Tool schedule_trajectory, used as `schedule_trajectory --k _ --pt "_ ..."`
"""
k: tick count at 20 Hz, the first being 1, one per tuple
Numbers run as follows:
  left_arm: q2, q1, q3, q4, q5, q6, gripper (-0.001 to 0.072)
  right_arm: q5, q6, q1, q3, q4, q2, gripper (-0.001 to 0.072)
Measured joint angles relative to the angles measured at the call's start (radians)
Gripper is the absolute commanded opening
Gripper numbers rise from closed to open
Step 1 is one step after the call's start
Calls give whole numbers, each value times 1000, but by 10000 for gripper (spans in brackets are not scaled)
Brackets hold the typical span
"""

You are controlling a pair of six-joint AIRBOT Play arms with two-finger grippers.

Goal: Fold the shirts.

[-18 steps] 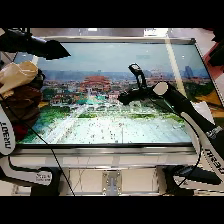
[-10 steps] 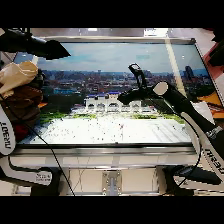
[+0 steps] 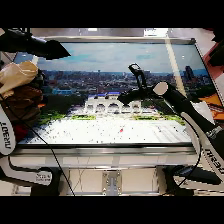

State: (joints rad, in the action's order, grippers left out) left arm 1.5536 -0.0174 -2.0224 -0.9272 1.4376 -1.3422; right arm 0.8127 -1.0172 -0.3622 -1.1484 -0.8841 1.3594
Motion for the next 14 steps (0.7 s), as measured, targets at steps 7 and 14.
schedule_trajectory --k 7,14 --pt "0 0 0 0 0 0 282 0 0 0 0 0 0 444" --pt "0 0 0 2 0 0 282 -13 -3 0 0 1 0 444"
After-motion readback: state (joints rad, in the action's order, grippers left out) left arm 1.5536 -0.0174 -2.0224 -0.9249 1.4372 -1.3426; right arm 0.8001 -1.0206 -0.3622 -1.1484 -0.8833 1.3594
